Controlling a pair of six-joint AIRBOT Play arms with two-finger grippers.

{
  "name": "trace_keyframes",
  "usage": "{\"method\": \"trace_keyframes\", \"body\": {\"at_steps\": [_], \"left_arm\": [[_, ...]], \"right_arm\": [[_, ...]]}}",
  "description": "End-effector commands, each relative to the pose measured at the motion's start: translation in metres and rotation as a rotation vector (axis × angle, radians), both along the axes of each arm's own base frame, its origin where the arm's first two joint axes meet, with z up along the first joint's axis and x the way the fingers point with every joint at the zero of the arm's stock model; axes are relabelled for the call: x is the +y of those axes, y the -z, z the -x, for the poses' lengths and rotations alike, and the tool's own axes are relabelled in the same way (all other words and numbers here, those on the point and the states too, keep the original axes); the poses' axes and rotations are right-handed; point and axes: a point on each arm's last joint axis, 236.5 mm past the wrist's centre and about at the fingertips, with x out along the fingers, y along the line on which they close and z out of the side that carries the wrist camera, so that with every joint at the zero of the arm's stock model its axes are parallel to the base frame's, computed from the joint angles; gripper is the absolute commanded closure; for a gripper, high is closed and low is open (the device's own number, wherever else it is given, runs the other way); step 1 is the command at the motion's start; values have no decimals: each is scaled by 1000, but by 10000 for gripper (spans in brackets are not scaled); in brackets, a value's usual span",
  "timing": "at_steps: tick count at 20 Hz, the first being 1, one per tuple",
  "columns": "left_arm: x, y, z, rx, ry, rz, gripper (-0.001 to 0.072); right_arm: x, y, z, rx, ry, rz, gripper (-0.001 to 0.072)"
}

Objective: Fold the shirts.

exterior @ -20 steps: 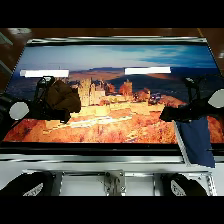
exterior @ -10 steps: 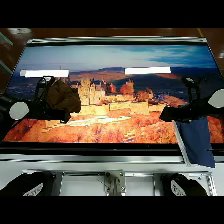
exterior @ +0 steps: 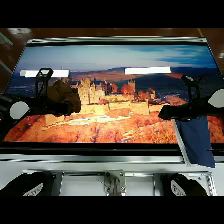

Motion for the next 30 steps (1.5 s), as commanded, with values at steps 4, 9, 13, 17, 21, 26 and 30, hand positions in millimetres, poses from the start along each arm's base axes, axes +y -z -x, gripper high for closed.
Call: {"method": "trace_keyframes", "body": {"at_steps": [4,9,13,17,21,26,30], "left_arm": [[13,-6,-36,-136,-7,-75,231],[100,34,-81,-26,-302,-77,-13],[144,79,-116,97,-454,5,-13],[132,138,-133,234,-457,79,-13],[128,184,-136,324,-472,87,-7],[101,153,-142,308,-399,185,666],[67,17,-153,20,-204,185,667]], "right_arm": [[-1,-5,-16,-66,21,-2,48],[-3,-10,-32,-136,45,0,48],[-4,-13,-39,-165,55,1,48],[-5,-14,-41,-175,58,1,48],[-4,-13,-40,-169,56,0,48],[-5,-14,-40,-173,57,1,48],[-4,-16,-42,-180,56,-1,51]]}}
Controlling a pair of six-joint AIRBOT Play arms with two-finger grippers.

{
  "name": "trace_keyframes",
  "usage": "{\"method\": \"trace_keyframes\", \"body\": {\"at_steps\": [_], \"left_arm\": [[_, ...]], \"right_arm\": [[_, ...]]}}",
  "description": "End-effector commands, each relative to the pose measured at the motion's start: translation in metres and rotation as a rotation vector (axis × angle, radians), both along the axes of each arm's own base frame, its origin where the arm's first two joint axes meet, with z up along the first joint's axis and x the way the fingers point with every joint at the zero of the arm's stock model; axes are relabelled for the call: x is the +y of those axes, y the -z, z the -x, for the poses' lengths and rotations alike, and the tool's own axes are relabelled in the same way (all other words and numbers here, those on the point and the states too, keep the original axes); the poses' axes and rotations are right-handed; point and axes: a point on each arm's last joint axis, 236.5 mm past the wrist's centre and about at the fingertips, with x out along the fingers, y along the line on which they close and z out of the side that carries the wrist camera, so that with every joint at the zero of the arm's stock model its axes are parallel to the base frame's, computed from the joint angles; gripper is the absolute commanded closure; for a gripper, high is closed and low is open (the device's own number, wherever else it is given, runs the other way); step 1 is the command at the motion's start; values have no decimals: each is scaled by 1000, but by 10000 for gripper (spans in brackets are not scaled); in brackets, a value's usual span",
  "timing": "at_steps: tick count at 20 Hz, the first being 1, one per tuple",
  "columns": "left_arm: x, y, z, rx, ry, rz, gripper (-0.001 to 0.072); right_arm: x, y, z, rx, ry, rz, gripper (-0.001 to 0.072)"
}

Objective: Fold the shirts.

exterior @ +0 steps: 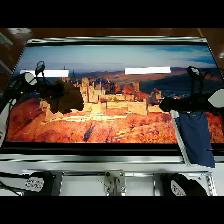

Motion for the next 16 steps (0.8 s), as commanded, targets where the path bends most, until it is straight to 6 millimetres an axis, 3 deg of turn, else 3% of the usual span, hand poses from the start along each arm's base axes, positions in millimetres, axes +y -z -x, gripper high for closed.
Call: {"method": "trace_keyframes", "body": {"at_steps": [1,3,5,7,9,11,13,15,16], "left_arm": [[-37,-121,6,-261,141,-6,667],[-65,-214,38,-463,203,7,667],[-91,-289,83,-635,256,44,667],[-109,-343,129,-762,288,114,667],[-128,-370,167,-818,342,176,667],[-152,-378,191,-811,393,252,667],[-182,-361,202,-765,476,278,667],[-213,-315,203,-654,536,284,667],[-228,-282,201,-578,541,291,667]], "right_arm": [[0,-5,-1,-11,-3,2,58],[0,-25,-7,-66,-19,12,59],[-2,-61,-13,-164,-33,32,58],[-4,-105,-16,-277,-31,48,58],[-3,-151,-12,-385,-31,55,58],[-3,-181,-4,-454,-33,64,58],[-5,-193,6,-475,-30,73,58],[-5,-178,18,-394,-37,78,58],[-4,-166,24,-334,-45,75,58]]}}
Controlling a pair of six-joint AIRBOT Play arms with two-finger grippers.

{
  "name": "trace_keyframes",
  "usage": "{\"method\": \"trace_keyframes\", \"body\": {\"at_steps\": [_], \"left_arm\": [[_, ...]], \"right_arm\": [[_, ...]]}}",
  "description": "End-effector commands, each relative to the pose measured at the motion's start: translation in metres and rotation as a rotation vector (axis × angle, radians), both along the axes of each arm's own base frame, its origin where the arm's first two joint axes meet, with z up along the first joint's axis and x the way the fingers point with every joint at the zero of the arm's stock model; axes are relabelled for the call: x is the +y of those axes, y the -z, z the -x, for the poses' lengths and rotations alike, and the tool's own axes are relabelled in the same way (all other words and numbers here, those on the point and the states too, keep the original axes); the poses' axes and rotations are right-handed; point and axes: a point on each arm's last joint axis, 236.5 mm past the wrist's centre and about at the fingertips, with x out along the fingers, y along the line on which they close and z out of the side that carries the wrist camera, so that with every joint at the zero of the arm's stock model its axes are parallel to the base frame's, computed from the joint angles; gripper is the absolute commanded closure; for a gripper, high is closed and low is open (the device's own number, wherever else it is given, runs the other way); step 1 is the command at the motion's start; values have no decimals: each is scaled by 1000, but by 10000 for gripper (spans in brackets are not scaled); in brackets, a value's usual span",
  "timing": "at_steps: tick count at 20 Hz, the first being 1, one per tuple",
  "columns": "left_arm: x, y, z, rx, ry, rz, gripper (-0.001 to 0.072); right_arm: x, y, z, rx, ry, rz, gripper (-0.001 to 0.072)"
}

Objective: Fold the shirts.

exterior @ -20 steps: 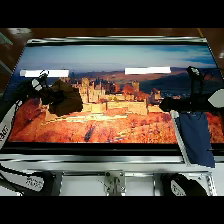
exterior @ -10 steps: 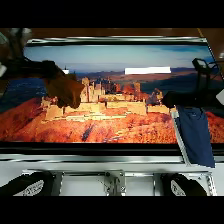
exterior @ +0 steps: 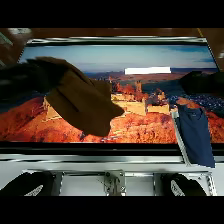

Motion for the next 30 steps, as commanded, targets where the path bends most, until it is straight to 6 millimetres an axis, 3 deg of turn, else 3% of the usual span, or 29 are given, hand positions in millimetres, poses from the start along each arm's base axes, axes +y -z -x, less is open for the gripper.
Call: {"method": "trace_keyframes", "body": {"at_steps": [1,5,6,8,9,10,13,16,18,20,22,25,28,30], "left_arm": [[-52,80,12,177,77,-20,667],[-100,224,22,444,45,-52,667],[-108,254,28,493,41,-74,666],[-117,295,35,583,27,-113,653],[-119,308,35,619,18,-118,380],[-116,312,31,631,3,-118,-3],[-69,306,9,688,-50,-180,-8],[11,288,-10,724,-95,-263,-7],[58,285,-8,783,-154,-276,-7],[83,299,6,863,-196,-285,-8],[84,330,28,954,-196,-280,-8],[61,371,42,1020,-242,-117,-8],[42,388,42,1044,-303,37,-8],[23,392,47,1049,-259,54,-8]], "right_arm": [[0,22,24,138,-10,8,58],[3,104,36,346,3,-24,58],[4,129,37,387,10,-37,58],[7,171,38,433,29,-71,57],[11,189,39,446,39,-96,57],[14,201,39,452,48,-120,56],[9,211,36,443,56,-102,56],[-20,217,33,424,87,33,56],[-35,220,34,428,117,90,56],[-28,221,31,438,125,27,56],[-7,228,28,474,94,-79,56],[41,243,21,564,-12,-281,56],[77,260,19,675,-78,-465,56],[90,271,22,749,-99,-538,56]]}}
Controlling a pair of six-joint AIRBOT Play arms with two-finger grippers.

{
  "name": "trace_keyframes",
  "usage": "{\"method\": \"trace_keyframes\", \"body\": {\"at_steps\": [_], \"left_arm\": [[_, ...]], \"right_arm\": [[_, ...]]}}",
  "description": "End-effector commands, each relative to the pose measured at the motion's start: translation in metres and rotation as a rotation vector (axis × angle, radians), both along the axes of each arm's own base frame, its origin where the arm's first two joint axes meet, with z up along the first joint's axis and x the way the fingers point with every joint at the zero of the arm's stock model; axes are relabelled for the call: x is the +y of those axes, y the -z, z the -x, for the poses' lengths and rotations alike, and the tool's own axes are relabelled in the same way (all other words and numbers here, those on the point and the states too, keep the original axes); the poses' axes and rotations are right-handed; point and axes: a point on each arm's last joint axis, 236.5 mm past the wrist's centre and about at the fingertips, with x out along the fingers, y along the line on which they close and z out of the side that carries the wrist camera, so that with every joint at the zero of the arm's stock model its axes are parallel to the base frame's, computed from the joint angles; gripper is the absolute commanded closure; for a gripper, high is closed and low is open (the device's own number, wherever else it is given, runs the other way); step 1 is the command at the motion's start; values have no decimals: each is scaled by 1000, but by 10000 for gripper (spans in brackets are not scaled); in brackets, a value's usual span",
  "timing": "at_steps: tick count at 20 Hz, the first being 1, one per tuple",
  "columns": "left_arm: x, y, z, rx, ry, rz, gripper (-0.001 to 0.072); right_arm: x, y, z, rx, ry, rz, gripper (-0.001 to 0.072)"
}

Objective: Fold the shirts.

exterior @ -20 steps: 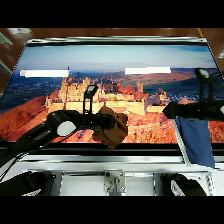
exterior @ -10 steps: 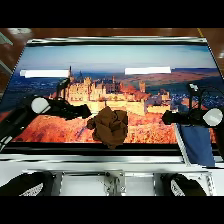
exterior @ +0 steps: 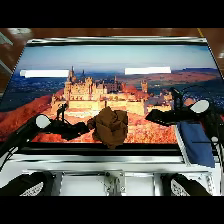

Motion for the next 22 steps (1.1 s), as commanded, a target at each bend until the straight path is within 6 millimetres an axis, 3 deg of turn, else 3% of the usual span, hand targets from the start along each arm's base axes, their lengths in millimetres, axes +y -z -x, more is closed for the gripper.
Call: {"method": "trace_keyframes", "body": {"at_steps": [1,5,8,9,11,12,14,22], "left_arm": [[-29,13,2,1,-55,90,-8],[-52,31,10,29,-51,90,-6],[-53,49,16,82,-67,67,-1],[-52,54,16,98,-81,61,94],[-51,59,15,102,-90,53,421],[-50,59,12,93,-95,52,540],[-50,56,7,69,-80,54,665],[-56,26,-2,-33,-27,90,666]], "right_arm": [[34,12,2,114,-17,-193,56],[36,23,11,181,-33,-206,56],[36,23,11,181,-32,-207,56],[36,23,11,180,-32,-206,55],[38,25,11,180,-39,-199,56],[43,26,13,178,-54,-189,55],[61,32,20,184,-105,-176,55],[129,67,44,302,-174,-226,56]]}}
